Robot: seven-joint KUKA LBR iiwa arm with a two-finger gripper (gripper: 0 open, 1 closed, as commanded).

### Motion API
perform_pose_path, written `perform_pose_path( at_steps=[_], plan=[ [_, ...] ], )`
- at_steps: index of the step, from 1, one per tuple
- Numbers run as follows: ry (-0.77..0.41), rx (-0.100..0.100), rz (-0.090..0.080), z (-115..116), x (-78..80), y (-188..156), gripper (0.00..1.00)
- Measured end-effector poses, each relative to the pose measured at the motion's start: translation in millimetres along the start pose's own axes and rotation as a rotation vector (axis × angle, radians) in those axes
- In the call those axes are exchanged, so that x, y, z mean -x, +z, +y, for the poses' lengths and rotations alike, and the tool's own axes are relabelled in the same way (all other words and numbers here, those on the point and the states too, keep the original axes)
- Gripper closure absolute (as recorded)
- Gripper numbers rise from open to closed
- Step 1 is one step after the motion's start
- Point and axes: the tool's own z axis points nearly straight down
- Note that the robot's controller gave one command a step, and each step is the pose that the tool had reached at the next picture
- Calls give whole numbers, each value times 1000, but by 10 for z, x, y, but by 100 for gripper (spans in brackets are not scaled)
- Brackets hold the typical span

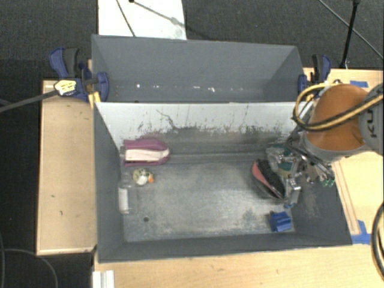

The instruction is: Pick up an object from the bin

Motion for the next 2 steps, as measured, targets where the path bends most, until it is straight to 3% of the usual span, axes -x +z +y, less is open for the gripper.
perform_pose_path(
  at_steps=[1,2],
  plan=[
    [-6,2,-4,37,21,-4,100],
    [63,-1,-1,48,-32,-1308,100]
  ],
)
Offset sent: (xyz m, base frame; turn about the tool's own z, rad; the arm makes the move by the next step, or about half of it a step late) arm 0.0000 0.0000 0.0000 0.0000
